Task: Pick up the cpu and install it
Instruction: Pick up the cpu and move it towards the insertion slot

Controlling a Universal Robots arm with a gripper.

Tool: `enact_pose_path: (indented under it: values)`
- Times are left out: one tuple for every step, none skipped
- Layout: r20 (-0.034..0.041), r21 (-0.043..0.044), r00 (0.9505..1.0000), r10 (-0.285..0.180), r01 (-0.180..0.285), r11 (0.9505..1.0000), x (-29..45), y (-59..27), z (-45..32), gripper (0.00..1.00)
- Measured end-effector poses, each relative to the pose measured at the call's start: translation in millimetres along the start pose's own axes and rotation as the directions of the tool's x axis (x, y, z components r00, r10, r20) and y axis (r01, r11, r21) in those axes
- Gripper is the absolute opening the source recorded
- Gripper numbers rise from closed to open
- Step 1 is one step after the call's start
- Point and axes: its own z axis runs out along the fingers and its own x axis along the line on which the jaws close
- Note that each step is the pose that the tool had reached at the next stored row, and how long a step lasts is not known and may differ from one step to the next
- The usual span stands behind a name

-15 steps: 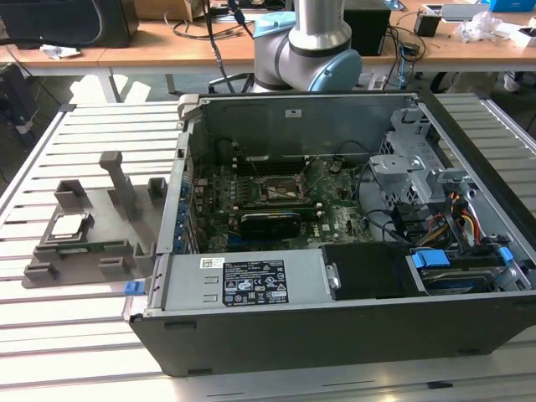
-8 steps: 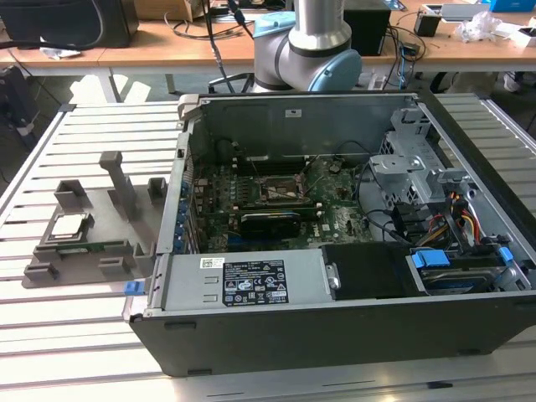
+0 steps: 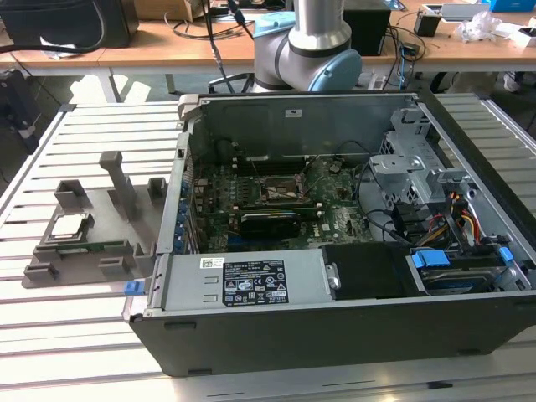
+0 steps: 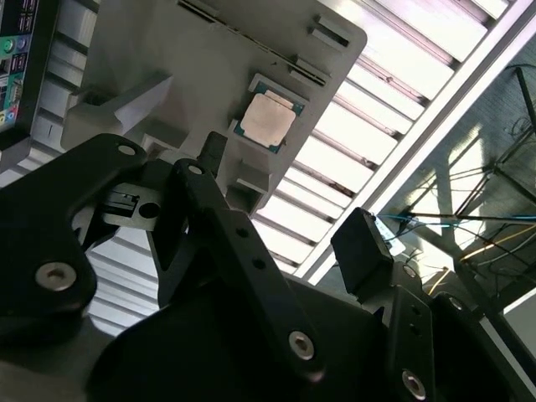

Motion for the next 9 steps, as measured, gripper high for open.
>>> enact_pose_path:
  values:
    - [-0.0001, 0.0000, 1.0000, 0.000, 0.000, 1.0000, 0.0, 0.0, 0.4, 0.78]
    - [-0.0001, 0.0000, 1.0000, 0.000, 0.000, 1.0000, 0.0, 0.0, 0.7, 0.78]
    - [-0.0001, 0.0000, 1.0000, 0.000, 0.000, 1.0000, 0.0, 0.0, 1.3, 0.78]
    - [0.0000, 0.0000, 1.0000, 0.000, 0.000, 1.0000, 0.0, 0.0, 2.1, 0.78]
    - [0.0000, 0.0000, 1.0000, 0.000, 0.000, 1.0000, 0.1, 0.0, 3.0, 0.78]
    - [0.0000, 0.0000, 1.0000, 0.000, 0.000, 1.0000, 0.1, 0.0, 3.7, 0.78]
    - [0.0000, 0.0000, 1.0000, 0.000, 0.000, 1.0000, 0.1, 0.0, 4.6, 0.78]
    - [0.0000, 0.0000, 1.0000, 0.000, 0.000, 1.0000, 0.1, 0.0, 5.4, 0.78]
    - [0.0000, -0.0001, 1.0000, 0.000, 0.000, 1.0000, 0.1, -0.1, 6.5, 0.78]
